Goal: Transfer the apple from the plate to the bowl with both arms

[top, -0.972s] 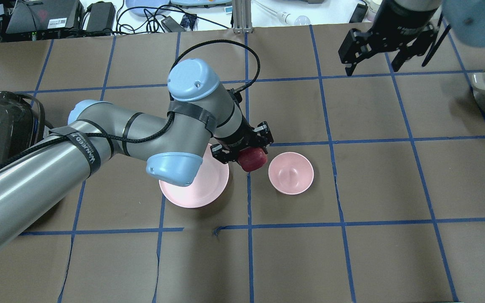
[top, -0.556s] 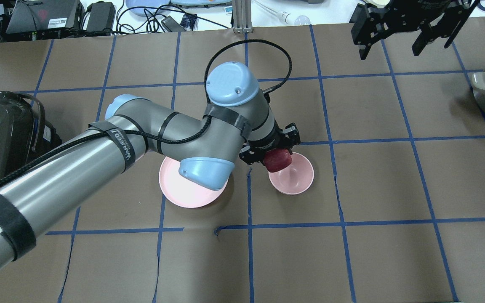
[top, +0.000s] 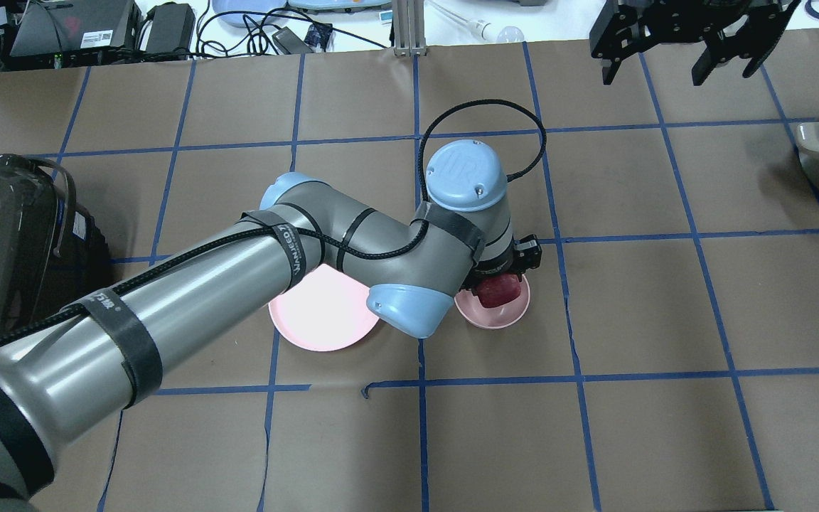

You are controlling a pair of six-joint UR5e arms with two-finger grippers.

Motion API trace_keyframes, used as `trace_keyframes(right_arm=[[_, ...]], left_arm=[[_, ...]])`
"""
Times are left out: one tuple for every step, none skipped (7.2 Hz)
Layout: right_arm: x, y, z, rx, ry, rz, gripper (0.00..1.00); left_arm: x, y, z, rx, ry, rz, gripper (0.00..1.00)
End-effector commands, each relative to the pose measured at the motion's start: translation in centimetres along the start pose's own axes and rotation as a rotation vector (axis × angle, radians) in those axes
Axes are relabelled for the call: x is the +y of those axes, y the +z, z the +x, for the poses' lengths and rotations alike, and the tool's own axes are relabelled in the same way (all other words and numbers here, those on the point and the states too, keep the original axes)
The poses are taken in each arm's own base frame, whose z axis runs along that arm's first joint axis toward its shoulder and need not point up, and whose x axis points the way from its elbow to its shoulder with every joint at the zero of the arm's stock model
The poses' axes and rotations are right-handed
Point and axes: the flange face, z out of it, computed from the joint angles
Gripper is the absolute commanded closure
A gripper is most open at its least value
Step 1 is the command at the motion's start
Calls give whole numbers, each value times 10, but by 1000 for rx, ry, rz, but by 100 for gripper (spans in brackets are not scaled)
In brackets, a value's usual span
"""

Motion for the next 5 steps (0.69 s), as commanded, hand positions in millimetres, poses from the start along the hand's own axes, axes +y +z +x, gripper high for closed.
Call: trace_keyframes(right_arm=[[4,13,1,7,-1,17,0],[11,11,0,6,-2,23,0],[18,15,1,7,-1,17,0],[30,8,1,3,-1,26,0],[36,9,1,0,1,24,0]], left_arm=[[3,23,2,-19,10,-17,100],[1,24,0,-28,9,-11,100],[-1,26,-2,-48,13,4,53],[0,27,-4,-60,12,3,1],[0,19,-2,-52,16,10,0]])
